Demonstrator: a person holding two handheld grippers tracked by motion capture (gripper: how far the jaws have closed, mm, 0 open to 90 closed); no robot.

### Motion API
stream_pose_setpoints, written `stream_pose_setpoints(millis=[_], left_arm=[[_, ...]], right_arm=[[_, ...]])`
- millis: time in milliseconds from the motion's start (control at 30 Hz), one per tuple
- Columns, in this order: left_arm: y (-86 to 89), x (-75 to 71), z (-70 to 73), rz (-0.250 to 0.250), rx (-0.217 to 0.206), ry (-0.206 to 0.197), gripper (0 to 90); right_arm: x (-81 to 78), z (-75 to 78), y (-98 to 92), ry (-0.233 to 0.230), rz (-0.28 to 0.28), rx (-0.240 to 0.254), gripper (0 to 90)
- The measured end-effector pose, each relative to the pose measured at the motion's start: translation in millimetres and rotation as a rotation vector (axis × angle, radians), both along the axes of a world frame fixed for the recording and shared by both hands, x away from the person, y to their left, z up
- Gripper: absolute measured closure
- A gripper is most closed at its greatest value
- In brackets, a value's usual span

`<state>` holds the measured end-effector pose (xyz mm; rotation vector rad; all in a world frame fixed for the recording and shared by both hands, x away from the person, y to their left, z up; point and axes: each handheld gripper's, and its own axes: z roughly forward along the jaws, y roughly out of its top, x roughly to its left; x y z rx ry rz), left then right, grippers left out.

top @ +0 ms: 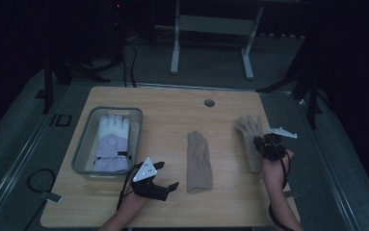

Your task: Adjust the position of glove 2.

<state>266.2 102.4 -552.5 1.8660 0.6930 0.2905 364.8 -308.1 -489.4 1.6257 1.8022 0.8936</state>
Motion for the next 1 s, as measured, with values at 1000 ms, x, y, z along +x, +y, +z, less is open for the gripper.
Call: stream_pose_setpoints(millis=[1000], left_arm=[[-1.6, -3.5, -0.1, -0.008, 0.005, -0.005, 7.5]], right_arm=[[-31.6, -37.1, -12.1, 0.119, 0.047, -0.008, 56.0]])
